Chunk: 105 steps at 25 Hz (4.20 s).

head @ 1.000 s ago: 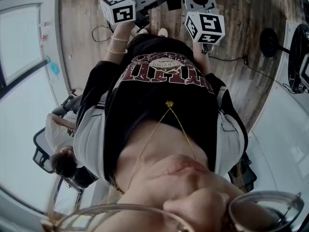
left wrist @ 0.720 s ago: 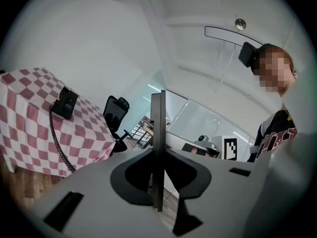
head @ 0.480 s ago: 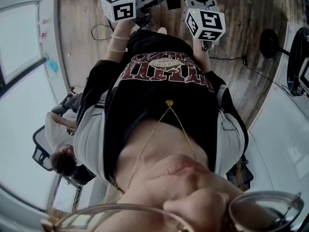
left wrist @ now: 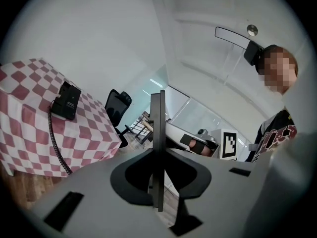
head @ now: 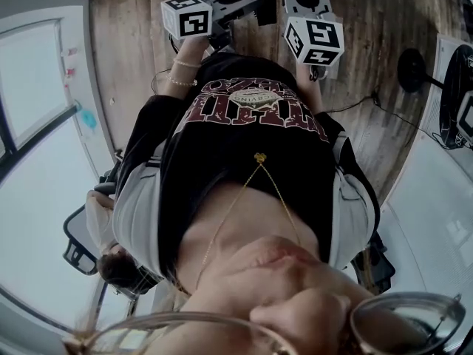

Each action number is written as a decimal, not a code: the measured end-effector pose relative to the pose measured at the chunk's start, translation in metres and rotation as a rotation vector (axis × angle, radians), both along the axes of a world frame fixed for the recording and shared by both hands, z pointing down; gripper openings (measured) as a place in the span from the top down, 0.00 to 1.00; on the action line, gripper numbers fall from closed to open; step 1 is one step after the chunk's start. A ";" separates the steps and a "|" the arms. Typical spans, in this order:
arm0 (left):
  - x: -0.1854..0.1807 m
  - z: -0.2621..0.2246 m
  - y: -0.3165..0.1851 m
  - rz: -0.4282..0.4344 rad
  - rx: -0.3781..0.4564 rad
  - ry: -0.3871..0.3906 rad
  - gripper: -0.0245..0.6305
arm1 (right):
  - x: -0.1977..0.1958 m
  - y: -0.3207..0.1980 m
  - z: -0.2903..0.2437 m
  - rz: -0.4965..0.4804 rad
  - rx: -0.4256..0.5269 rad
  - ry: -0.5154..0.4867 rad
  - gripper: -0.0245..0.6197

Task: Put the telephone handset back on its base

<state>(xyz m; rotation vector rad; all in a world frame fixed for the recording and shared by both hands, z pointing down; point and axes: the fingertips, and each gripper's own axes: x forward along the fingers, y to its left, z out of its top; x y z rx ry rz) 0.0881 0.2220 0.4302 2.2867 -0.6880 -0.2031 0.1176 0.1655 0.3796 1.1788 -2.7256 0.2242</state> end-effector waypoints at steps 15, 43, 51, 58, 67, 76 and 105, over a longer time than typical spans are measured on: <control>-0.053 0.004 -0.050 0.082 -0.029 0.019 0.85 | -0.059 -0.055 0.003 0.041 -0.014 0.020 0.93; -0.083 0.013 -0.134 0.098 -0.130 0.059 0.85 | -0.073 -0.136 0.020 0.087 -0.058 0.016 0.93; -0.079 0.013 -0.157 0.076 -0.131 0.055 0.85 | -0.081 -0.165 0.021 0.017 -0.057 0.015 0.93; -0.087 0.011 -0.192 0.029 -0.150 0.050 0.85 | -0.089 -0.201 0.015 -0.050 -0.062 0.025 0.93; -0.091 0.016 -0.221 -0.038 -0.156 0.041 0.85 | -0.092 -0.226 0.020 -0.132 -0.062 0.037 0.93; -0.105 0.025 -0.234 -0.078 -0.181 0.021 0.85 | -0.087 -0.234 0.029 -0.142 -0.089 0.036 0.93; -0.176 0.061 -0.316 0.021 -0.278 0.013 0.85 | -0.141 -0.315 0.047 -0.008 -0.144 0.045 0.93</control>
